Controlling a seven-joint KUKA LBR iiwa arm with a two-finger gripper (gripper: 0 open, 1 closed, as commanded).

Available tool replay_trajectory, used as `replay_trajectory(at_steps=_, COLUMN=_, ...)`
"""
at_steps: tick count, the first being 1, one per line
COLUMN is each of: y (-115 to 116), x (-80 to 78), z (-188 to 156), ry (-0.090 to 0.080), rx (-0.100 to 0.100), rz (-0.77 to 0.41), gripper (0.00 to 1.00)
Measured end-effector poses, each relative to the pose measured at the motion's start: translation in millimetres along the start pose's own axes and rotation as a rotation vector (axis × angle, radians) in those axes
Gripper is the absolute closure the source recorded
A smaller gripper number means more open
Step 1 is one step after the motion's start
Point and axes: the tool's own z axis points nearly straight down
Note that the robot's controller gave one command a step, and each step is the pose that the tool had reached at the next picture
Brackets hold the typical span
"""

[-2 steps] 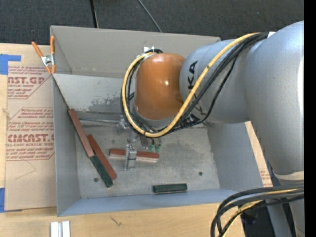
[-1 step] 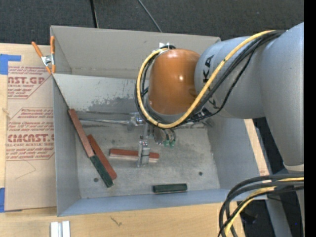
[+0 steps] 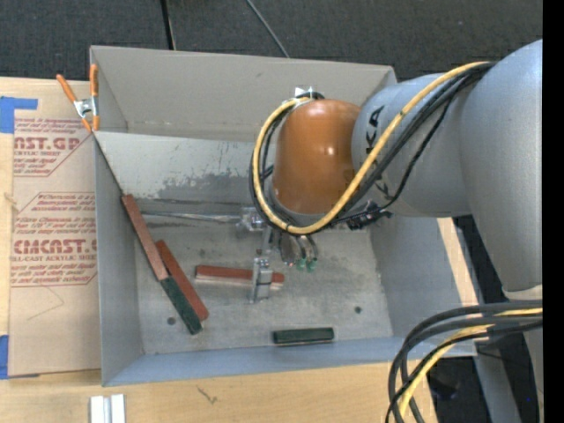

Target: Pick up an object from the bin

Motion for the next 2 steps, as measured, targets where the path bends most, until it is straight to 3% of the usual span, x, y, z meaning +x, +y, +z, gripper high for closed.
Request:
replay_trajectory(at_steps=1, y=2, x=-7.0, z=64, ry=0.0, rx=0.0, rz=-0.02, gripper=0.0)
replay_trajectory(at_steps=2, y=-17, x=4.1, z=63, ry=0.001, rx=0.0, rz=-0.019, gripper=1.0)
